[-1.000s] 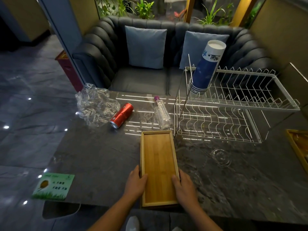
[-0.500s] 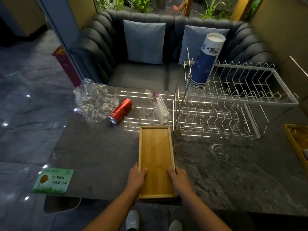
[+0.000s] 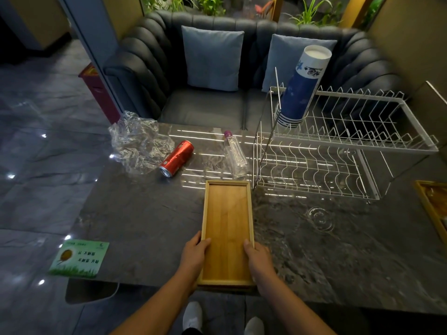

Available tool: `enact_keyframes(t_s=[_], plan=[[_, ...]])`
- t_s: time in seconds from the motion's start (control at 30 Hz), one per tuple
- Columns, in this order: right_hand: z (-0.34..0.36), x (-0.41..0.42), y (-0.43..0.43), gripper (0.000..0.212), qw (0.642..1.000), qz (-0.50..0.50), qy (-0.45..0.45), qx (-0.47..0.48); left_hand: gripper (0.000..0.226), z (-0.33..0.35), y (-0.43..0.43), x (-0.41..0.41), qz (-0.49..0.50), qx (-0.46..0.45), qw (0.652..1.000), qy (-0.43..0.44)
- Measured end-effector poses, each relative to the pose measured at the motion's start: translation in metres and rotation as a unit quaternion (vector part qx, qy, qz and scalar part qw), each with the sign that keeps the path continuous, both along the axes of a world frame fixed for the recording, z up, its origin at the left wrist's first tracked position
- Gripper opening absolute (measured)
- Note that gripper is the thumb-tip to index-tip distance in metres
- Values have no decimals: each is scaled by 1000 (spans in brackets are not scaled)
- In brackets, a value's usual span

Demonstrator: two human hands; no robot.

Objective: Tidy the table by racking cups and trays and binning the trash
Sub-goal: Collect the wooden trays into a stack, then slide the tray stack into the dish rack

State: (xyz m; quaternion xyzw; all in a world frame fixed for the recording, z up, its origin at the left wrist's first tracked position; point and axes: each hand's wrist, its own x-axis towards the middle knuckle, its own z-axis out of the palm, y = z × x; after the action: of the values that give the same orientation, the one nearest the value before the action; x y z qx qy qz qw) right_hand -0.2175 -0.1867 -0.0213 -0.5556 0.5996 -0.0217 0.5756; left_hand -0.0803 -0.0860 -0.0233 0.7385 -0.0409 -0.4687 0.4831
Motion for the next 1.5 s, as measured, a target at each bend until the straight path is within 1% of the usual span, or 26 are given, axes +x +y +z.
enact_keyframes(t_s=[0.1,0.23,0.43,0.6,0.73,0.9,1.0,1.07,1.17,1.33,1.5], plan=[[1,2,3,46,999,-32,-23,21,42,0,1,2,-3,-1,1000,-1],[3,2,4,47,998,-39,-32,27,43,0,4,6,-5,-2,1000,4],[9,3,9,42,998,-41,-38,-2,44,5,8,6,-14,-15,1000,-13],[18,4,13,40,995,-49,-74,38,45,9,8,9,-24,-6,999,-21],[24,2,9,41,989,-63,-108,73,49,10,11,7,-19,-6,1000,-15],[33,-6,11,41,979,-65,-172,85,52,15,22,-6,-9,-14,1000,-15],[38,-12,15,35,973,-62,-204,85,54,23,28,-12,-9,-29,999,-23],[43,-18,19,32,969,-63,-224,80,56,31,30,-16,-16,-41,999,-24],[48,-30,22,34,965,-74,-238,78,57,41,31,-24,-29,-53,998,-24],[49,-64,25,29,962,-110,-242,69,47,49,29,-52,-52,-72,996,-26],[51,-99,18,34,955,-141,-251,69,54,49,13,-80,-77,-80,993,-45]])
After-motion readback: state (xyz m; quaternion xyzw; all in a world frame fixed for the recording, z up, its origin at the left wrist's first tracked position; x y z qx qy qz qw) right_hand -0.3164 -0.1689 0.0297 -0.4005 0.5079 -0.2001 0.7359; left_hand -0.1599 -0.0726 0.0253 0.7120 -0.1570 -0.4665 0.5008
